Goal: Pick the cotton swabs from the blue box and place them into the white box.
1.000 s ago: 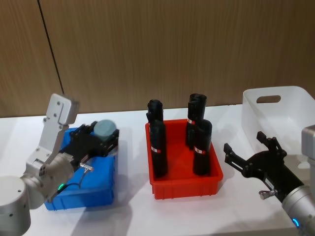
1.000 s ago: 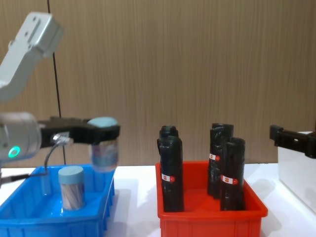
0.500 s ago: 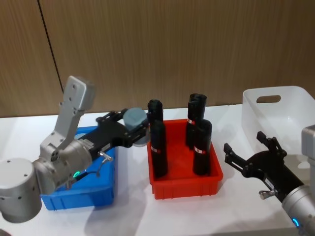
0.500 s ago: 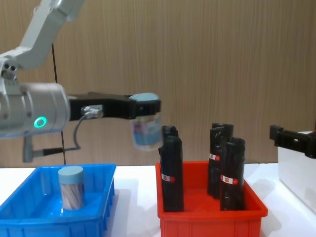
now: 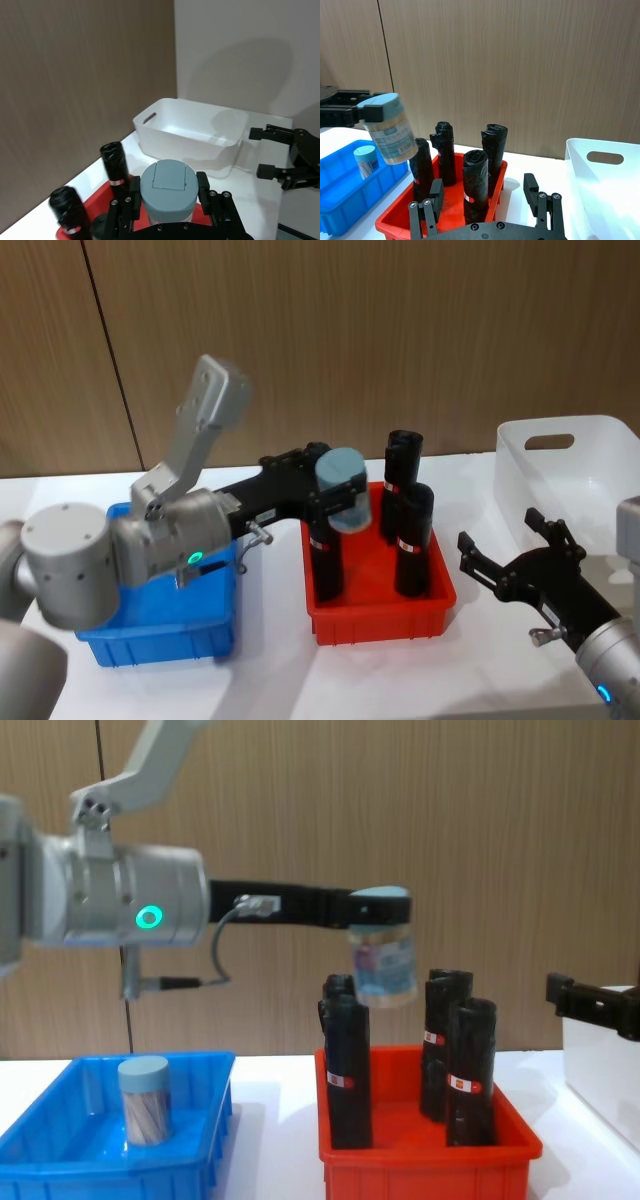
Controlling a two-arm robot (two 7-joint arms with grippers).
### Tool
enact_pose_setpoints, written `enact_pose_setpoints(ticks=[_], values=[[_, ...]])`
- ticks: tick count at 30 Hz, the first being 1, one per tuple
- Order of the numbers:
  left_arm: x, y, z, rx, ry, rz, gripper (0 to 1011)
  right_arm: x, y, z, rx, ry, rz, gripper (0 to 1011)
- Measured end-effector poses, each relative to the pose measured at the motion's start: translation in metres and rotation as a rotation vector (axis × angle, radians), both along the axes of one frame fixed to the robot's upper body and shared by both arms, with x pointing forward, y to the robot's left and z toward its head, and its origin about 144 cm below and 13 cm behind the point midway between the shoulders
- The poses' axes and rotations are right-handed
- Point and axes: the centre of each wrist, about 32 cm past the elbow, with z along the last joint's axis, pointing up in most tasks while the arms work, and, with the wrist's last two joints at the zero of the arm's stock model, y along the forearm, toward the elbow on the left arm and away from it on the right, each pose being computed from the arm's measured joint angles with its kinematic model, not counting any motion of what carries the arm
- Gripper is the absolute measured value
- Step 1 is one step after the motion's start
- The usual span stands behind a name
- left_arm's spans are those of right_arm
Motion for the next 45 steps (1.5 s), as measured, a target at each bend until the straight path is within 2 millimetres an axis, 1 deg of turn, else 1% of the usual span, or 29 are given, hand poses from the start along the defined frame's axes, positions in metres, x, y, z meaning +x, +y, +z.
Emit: enact_pose_setpoints(ticks=[5,9,18,26,32,37,45], values=[[0.017,-0.009,0.014,0.019,0.027,-0.066,669,0.000,0.000,0.000,0.000,0.000,0.000,1002],[0.026,-0.015,0.022,0.032,0.043,-0.103,669,0.000,0.000,0.000,0.000,0.000,0.000,1001],[0.038,-0.023,0.035,0.050,0.066,-0.152,669,0.000,0.000,0.000,0.000,0.000,0.000,1002],[0.043,-0.027,0.041,0.058,0.076,-0.173,669,0.001,0.000,0.002,-0.025,0.004,0.017,1001],[0.045,-0.028,0.044,0.061,0.080,-0.183,669,0.006,0.000,0.009,-0.063,0.013,0.057,1002],[0.046,-0.029,0.045,0.062,0.083,-0.188,669,0.013,0.000,0.015,-0.088,0.030,0.099,1001],[0.047,-0.030,0.046,0.064,0.086,-0.193,669,0.030,0.001,0.027,-0.109,0.063,0.160,1002]])
